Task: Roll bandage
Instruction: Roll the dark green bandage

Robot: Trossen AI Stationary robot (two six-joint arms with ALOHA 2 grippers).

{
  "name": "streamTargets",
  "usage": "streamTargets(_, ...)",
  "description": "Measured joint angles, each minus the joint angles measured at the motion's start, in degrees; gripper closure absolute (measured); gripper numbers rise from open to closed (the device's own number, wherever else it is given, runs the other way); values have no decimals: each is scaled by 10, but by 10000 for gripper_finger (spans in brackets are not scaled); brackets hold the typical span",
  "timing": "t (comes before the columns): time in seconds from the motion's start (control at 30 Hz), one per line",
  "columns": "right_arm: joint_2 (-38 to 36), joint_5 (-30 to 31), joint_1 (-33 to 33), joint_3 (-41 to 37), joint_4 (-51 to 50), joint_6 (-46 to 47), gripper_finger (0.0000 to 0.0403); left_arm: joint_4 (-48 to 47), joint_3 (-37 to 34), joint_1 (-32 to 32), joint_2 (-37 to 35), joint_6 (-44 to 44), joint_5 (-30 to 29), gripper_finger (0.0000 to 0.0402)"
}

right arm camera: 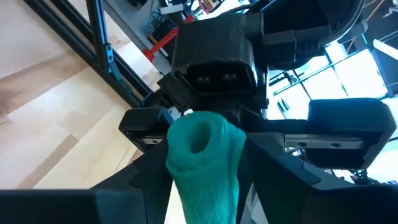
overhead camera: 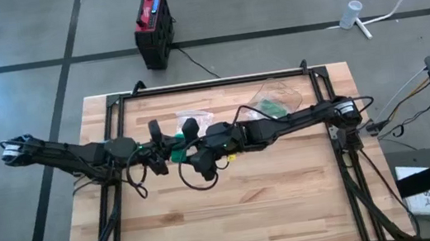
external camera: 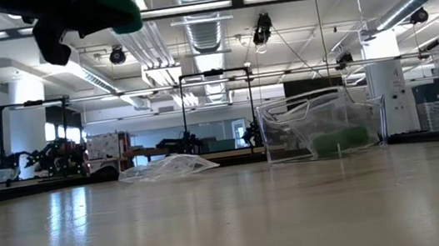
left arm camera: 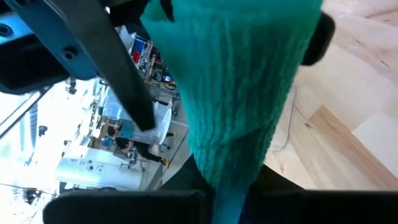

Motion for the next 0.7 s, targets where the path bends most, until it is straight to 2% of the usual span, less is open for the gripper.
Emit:
streamTargets(0.13, 0, -2, 0, 0, 2, 2, 206, -1, -2, 0, 0, -11, -1, 387)
streamTargets(0.23, 0, -2, 0, 0, 2, 12, 223, -1, -2, 0, 0, -15, -2, 387)
streamTargets(0.33, 0, -1, 2, 0, 0, 15, 256, 0, -2, 0, 0, -22, -2, 387)
streamTargets(0.5, 0, -2, 3, 0, 0, 22, 338, 1, -2, 0, 0, -55, 21, 383)
streamTargets(0.6, 0, -2, 3, 0, 1, 30, 384, 2, -2, 0, 0, -97, 27, 351)
streamTargets(0.7, -1, 1, 3, 0, 2, 35, 386, 1, -2, 1, 0, -134, 21, 305)
